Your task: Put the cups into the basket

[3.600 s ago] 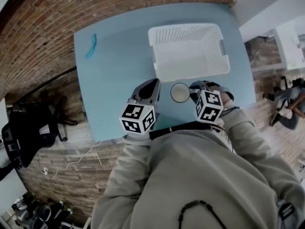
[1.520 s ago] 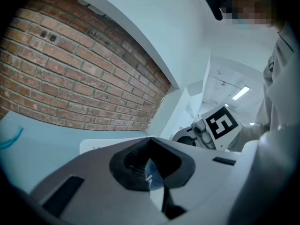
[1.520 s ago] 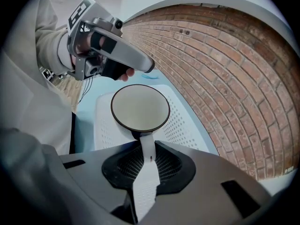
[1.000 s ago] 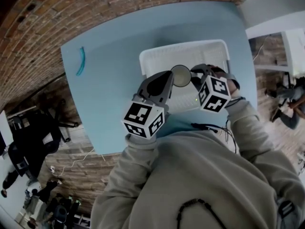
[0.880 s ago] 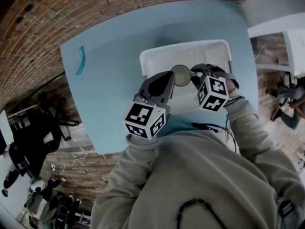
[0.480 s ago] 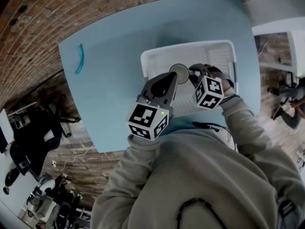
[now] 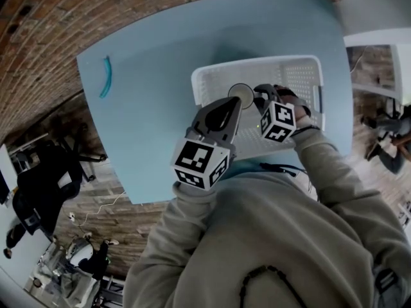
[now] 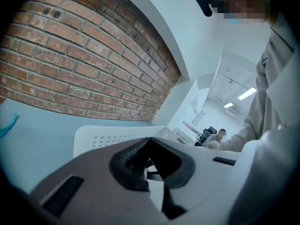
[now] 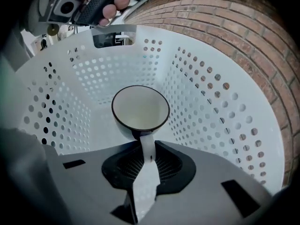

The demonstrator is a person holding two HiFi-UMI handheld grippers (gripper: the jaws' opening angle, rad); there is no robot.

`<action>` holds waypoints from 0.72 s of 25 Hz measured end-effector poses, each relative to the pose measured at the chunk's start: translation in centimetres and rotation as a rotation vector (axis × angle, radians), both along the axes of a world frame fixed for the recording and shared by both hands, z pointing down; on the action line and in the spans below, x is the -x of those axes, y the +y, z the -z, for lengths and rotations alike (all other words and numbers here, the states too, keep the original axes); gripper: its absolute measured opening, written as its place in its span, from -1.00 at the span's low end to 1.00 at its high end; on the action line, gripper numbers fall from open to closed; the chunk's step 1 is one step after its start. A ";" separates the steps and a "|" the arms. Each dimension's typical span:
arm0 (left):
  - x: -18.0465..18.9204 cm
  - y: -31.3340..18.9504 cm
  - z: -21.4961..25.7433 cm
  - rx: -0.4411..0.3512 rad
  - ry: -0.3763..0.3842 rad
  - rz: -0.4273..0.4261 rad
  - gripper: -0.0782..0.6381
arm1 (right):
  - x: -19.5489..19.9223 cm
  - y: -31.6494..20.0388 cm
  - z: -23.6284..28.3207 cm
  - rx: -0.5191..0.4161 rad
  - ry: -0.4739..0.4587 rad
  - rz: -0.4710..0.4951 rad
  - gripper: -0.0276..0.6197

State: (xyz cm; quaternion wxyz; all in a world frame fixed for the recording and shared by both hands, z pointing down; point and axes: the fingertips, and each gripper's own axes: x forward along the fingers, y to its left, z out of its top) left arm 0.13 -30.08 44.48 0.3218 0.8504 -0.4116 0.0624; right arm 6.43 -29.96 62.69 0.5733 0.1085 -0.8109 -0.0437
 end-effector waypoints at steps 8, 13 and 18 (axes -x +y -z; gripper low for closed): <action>-0.4 0.2 0.3 -0.010 0.000 -0.009 -0.79 | 0.0 0.4 -1.6 0.018 0.006 0.014 -0.72; -0.2 0.2 0.0 -0.004 0.004 0.001 -0.79 | -0.2 0.5 -2.7 0.014 0.020 0.025 -0.72; -0.2 0.3 0.0 -0.007 0.008 0.004 -0.79 | -0.7 0.9 -3.5 0.025 0.022 0.029 -0.72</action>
